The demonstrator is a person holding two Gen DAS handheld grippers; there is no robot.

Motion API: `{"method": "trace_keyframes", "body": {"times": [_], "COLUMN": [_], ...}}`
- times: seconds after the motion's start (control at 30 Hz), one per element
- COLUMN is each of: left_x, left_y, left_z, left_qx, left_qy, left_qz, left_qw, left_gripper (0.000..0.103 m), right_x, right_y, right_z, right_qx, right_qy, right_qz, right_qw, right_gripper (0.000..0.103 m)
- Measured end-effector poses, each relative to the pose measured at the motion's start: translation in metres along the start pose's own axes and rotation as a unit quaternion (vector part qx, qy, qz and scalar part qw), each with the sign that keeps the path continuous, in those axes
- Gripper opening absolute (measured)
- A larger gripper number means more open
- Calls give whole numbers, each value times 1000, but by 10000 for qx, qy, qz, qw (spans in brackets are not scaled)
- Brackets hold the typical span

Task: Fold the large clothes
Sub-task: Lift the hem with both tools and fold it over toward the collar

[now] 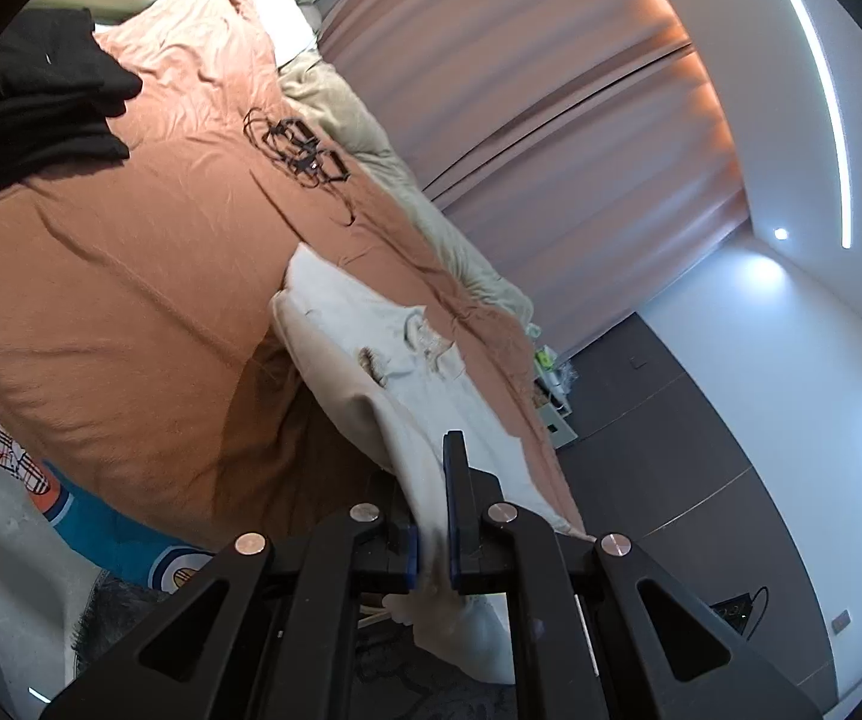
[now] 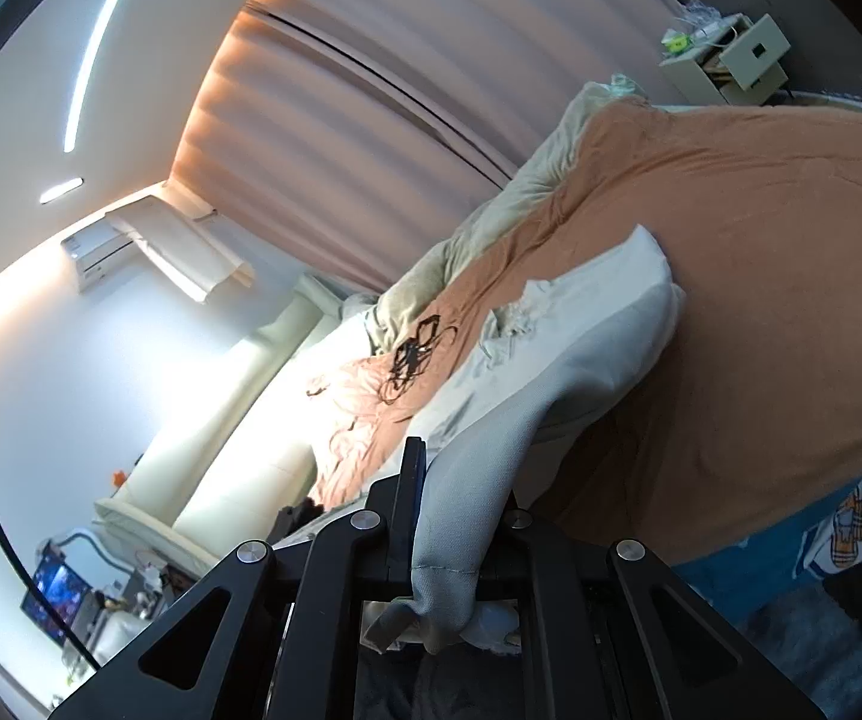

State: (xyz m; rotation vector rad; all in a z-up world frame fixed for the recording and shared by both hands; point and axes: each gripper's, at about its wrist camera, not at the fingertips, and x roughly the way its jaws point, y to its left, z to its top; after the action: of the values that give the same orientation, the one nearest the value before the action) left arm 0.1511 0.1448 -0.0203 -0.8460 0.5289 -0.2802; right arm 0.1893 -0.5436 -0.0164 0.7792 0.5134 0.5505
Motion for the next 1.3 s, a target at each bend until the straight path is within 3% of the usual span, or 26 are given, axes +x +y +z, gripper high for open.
{"method": "trace_keyframes", "body": {"times": [0.37, 0.73, 0.97, 1.3], "left_x": [-72, -77, -60, -4], "left_y": [-6, 15, -6, -48], "left_z": [-24, -41, -13, 61], "left_qx": [177, 175, 379, 718], "left_qy": [-332, -223, -295, -439], "left_qz": [-234, -181, -233, -184], "left_qw": [9990, 9994, 9986, 9963], "left_gripper": [9, 9, 9, 9], "right_x": [-39, -44, -29, 23], "right_y": [27, 24, 29, 57], "right_z": [-18, -30, -7, 73], "right_qx": [-323, -493, -525, -895], "right_qy": [0, 256, 148, -209], "right_qz": [197, 29, -30, -107], "right_qw": [9993, 9985, 9985, 9957], "right_gripper": [11, 11, 10, 10]}}
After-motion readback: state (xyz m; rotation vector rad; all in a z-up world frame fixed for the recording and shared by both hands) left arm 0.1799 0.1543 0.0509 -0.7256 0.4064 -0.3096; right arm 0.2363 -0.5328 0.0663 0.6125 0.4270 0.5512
